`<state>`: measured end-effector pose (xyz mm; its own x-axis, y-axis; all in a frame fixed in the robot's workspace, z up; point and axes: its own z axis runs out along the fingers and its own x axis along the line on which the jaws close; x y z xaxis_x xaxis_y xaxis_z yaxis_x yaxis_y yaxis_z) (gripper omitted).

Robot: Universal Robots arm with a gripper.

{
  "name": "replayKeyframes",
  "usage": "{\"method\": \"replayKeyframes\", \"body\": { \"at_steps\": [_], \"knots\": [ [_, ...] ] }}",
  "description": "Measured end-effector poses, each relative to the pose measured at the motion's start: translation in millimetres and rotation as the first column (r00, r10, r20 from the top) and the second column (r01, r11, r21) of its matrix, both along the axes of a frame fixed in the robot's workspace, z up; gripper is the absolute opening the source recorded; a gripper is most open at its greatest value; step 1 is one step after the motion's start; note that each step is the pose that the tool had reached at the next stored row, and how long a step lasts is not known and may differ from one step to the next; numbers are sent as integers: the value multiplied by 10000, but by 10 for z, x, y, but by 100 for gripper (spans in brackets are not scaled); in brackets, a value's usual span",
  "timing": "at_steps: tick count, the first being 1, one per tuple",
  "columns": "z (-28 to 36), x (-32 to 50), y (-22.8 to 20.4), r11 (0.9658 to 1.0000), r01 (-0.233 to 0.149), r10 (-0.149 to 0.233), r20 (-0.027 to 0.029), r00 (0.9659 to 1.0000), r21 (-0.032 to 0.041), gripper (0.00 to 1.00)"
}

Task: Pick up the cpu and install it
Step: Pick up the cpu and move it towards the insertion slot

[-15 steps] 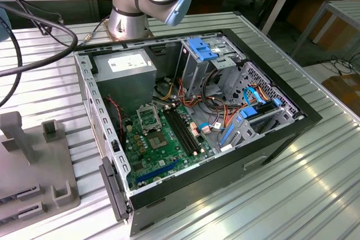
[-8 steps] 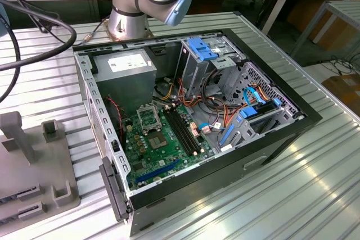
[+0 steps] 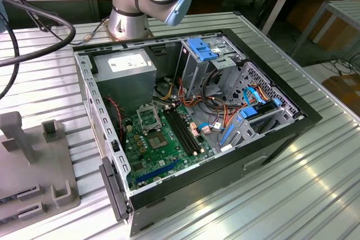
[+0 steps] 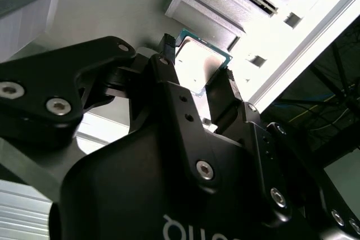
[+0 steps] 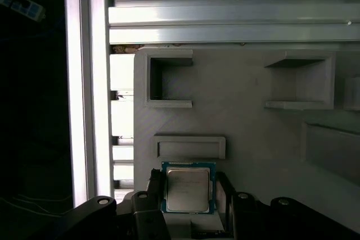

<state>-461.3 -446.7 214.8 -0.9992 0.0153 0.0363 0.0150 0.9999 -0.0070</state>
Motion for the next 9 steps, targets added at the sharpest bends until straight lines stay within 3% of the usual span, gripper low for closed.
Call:
{"method": "replayKeyframes", "body": {
  "at_steps": [9],
  "knots": [
    [57, 0, 0, 10000, 0, 0, 1, 10000, 13, 47]
  ]
}}
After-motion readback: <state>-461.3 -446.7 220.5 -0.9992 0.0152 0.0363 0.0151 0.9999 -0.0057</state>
